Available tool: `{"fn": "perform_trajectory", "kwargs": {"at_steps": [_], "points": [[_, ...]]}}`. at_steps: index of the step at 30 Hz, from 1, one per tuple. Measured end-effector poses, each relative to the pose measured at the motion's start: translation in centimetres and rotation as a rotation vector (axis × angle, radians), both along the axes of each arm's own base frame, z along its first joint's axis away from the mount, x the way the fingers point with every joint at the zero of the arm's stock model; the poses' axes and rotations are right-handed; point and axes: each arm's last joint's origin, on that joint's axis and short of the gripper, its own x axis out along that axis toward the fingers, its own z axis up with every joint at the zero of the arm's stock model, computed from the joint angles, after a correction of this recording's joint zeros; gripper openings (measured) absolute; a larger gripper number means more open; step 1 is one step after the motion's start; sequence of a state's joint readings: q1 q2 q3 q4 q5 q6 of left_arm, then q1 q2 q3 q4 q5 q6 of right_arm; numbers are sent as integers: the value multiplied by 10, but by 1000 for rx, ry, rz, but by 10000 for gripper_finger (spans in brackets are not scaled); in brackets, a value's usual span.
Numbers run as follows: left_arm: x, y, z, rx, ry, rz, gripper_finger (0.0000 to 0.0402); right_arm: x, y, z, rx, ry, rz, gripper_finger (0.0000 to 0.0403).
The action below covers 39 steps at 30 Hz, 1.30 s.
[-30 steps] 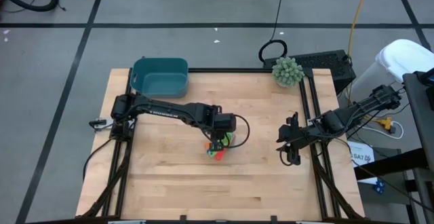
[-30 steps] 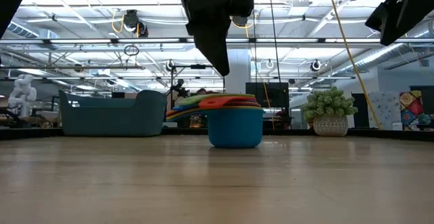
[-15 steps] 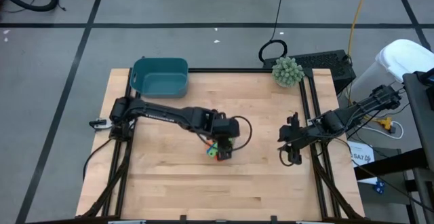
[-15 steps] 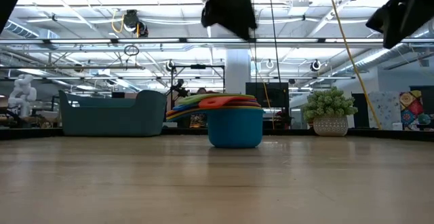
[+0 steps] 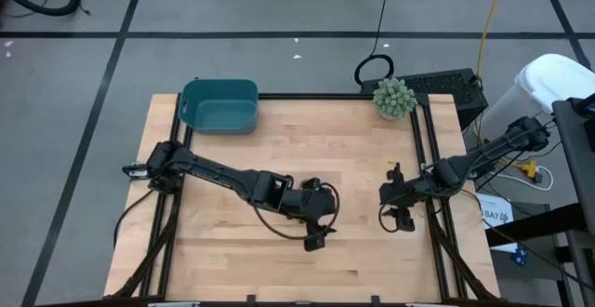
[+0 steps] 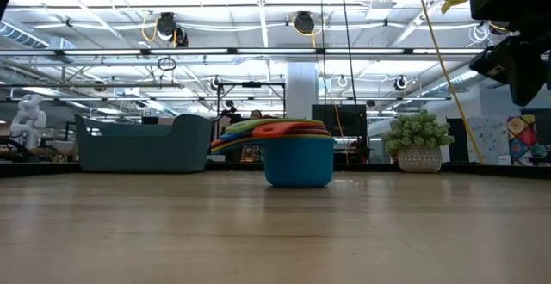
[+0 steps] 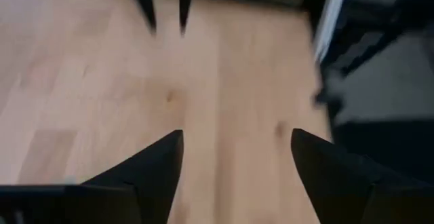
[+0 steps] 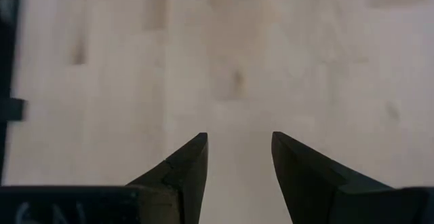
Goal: Nest measuring cups in basket
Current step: Adjust the stacked measuring cups
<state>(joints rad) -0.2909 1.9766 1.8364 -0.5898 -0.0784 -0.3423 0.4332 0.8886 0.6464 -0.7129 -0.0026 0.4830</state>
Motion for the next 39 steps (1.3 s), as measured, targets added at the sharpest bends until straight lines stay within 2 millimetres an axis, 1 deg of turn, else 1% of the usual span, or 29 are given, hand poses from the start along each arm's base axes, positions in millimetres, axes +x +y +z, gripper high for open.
{"fn": "perform_trajectory", "kwargs": {"at_steps": [3,4,6,8,11,12,17,20,22,24,29,31,33,34,36,39], "points": [[2,-2,3,-58,-32,70,290,3,2,-5,39,-36,13,159],[3,-1,-2,-61,-8,118,294,3,2,-6,40,-35,10,161],[-1,-1,-12,-30,71,187,300,2,2,-7,31,-28,11,170],[-2,-2,-25,-3,143,222,306,1,1,-7,24,-16,13,184],[-6,-3,-36,-4,231,254,317,-1,0,-9,16,8,20,210],[-4,-4,-41,-11,239,261,322,-1,0,-9,15,12,21,220],[-5,-2,-50,2,295,315,350,-4,1,-9,47,50,44,264],[-12,2,-56,70,374,355,362,-6,3,-10,83,75,73,283],[-14,5,-57,86,389,394,368,-8,5,-10,89,89,89,292],[-16,10,-58,92,420,424,371,-9,6,-10,88,93,101,297],[-11,15,-58,59,393,462,372,-11,8,-11,82,105,122,299],[-6,13,-64,50,381,462,372,-12,9,-11,81,107,130,300],[-2,10,-73,43,394,452,373,-13,10,-11,78,112,135,299],[2,8,-77,16,374,448,372,-13,10,-11,76,114,138,299],[7,3,-80,-21,338,456,372,-14,11,-12,73,121,139,299],[9,2,-80,-28,322,457,372,-16,12,-14,82,132,124,299]]}}
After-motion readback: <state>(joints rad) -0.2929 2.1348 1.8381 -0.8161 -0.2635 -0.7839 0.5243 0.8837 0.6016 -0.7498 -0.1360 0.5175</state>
